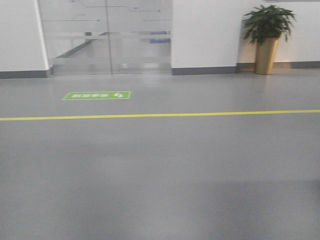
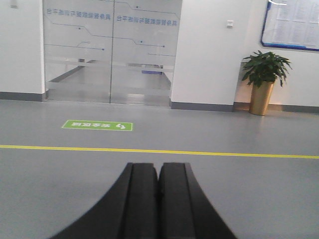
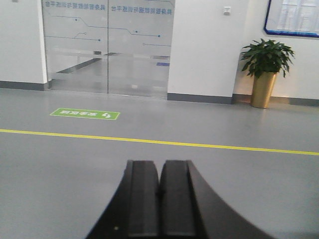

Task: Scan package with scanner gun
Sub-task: 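Turn the base toward the red-framed table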

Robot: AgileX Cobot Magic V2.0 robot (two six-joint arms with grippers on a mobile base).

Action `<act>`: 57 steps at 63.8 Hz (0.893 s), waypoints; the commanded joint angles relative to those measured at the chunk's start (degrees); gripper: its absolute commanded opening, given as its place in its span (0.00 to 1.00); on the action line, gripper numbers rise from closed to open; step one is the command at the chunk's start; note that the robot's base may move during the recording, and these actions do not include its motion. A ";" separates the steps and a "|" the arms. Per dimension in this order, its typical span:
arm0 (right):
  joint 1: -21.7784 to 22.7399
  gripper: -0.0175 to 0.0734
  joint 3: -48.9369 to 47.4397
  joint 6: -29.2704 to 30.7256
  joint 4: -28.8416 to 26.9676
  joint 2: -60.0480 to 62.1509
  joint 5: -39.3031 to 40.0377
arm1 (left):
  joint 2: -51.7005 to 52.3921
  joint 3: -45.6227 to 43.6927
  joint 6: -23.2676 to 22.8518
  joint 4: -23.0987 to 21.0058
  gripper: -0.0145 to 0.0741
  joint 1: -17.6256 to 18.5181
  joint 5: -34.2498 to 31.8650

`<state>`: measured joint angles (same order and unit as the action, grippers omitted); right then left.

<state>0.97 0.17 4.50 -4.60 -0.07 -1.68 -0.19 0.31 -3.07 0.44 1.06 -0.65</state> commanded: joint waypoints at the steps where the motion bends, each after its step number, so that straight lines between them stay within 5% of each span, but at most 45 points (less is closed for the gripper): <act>1: 0.04 0.01 -0.17 0.01 -0.09 0.07 1.38 | 0.19 -0.31 0.05 0.20 0.04 0.19 -0.93; 57: 0.04 0.01 -0.17 0.01 -0.09 0.07 1.38 | 0.19 -0.31 0.05 0.20 0.04 0.19 -0.93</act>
<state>0.97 0.17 4.50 -4.60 -0.07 -1.68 -0.19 0.31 -3.07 0.44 1.06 -0.65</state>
